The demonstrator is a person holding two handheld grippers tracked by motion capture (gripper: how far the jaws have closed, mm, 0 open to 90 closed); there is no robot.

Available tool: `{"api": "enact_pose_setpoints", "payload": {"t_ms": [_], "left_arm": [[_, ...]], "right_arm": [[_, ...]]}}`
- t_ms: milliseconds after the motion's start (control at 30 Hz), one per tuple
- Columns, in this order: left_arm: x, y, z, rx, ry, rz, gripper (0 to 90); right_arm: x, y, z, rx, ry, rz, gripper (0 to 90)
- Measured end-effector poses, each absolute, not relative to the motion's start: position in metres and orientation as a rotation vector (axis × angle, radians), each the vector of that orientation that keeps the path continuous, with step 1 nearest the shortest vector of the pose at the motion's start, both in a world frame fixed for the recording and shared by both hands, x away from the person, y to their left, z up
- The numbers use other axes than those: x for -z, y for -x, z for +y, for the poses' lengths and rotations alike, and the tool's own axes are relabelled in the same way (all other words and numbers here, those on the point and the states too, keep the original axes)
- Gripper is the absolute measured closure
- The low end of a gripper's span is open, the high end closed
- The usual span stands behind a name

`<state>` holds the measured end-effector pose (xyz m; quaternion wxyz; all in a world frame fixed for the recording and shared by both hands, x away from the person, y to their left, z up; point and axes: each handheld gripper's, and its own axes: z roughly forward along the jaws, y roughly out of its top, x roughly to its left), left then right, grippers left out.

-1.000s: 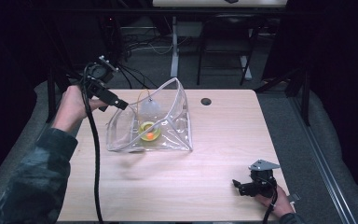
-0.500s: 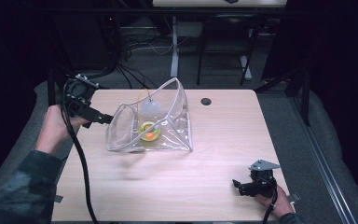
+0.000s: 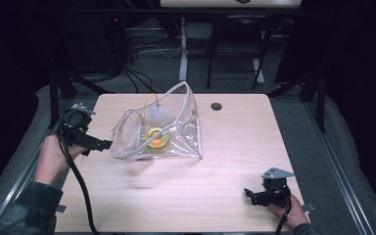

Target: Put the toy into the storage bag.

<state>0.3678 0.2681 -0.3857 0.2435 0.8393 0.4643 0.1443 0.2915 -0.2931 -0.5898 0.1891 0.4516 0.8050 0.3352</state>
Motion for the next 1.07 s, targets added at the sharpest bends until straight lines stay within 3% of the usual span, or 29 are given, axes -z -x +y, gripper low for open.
{"api": "enact_pose_setpoints", "payload": {"t_ms": [433, 767, 1067], "left_arm": [[0.432, -0.348, 0.276, -0.414, -2.26, 1.278, 0.0], [0.492, -0.328, 0.287, -0.396, -2.183, 1.361, 0.0], [0.511, -0.328, 0.29, -0.379, -2.188, 1.371, 0.0]], "right_arm": [[0.59, -0.292, -0.293, -0.943, -1.27, 2.264, 0.0], [0.59, -0.292, -0.293, -0.943, -1.27, 2.263, 0.0], [0.589, -0.292, -0.293, -0.936, -1.267, 2.268, 0.0]]}}
